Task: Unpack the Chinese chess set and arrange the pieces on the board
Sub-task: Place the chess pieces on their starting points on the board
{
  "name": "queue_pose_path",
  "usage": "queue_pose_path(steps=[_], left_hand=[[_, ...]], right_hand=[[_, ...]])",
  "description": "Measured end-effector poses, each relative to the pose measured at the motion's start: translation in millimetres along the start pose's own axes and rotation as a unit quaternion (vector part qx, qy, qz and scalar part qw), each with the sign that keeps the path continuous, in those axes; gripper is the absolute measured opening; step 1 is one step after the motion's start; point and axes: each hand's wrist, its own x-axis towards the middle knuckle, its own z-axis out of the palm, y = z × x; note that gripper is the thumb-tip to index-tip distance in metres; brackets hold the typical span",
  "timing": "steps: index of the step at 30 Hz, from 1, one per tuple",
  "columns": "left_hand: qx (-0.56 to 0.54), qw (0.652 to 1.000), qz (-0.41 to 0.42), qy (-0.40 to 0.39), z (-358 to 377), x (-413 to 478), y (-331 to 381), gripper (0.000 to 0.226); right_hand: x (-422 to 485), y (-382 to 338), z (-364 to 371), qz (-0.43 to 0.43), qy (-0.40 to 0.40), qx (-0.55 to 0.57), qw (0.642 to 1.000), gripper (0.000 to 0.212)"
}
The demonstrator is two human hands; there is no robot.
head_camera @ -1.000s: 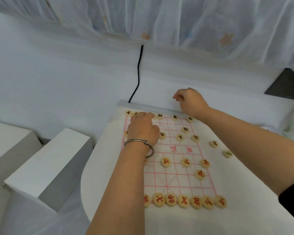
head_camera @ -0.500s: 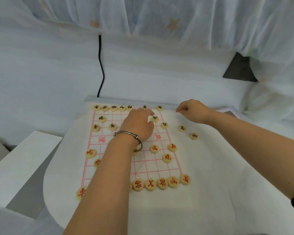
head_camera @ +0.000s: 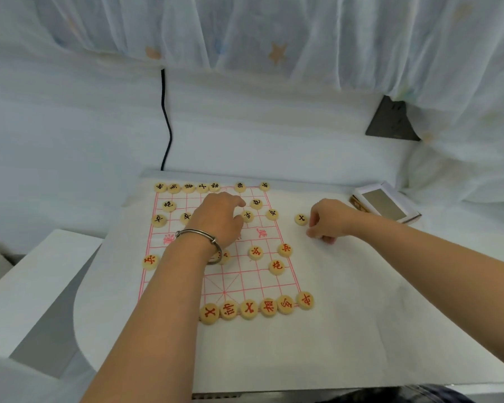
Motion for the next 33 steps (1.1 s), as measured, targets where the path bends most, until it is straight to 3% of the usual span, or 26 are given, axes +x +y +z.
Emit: queue_pose_path(steps=[4, 8, 11, 19, 23, 27, 33], left_hand=[[-0.011, 1.0, -0.008, 0.007, -2.5, 0.2, -3.6, 0.038], [-0.017, 1.0, -0.013, 0.004, -3.3, 0.0, -5.4, 0.038], [-0.026, 0.999, -0.019, 0.006, -5.6, 1.4, -9.0, 0.038], [0.03, 0.995, -0.096, 0.01, -5.7, 6.7, -21.9, 0.038], [0.032, 0.994, -0.108, 0.009, -5.8, 7.3, -27.0, 0.036], [0.014, 0.994, -0.105, 0.013, -7.7, 8.6, -29.6, 0.039], [0.006, 0.995, -0.099, 0.016, -6.3, 8.7, -30.8, 0.037]], right_hand=[[12.9, -11.7, -7.7, -0.043, 0.126, 0.01, 0.991, 0.018], [21.0, -10.7, 4.0, -0.079, 0.074, -0.083, 0.991, 0.02], [26.7, -10.8, 2.8, -0.081, 0.066, -0.081, 0.991, 0.018], [52.7, -82.6, -29.0, -0.183, 0.176, 0.032, 0.967, 0.022], [74.0, -121.8, -24.8, -0.246, 0.163, -0.027, 0.955, 0.028], [93.9, -138.4, -14.9, -0.255, 0.144, -0.102, 0.951, 0.027], [110.8, -143.7, -4.6, -0.245, 0.15, -0.114, 0.951, 0.028]])
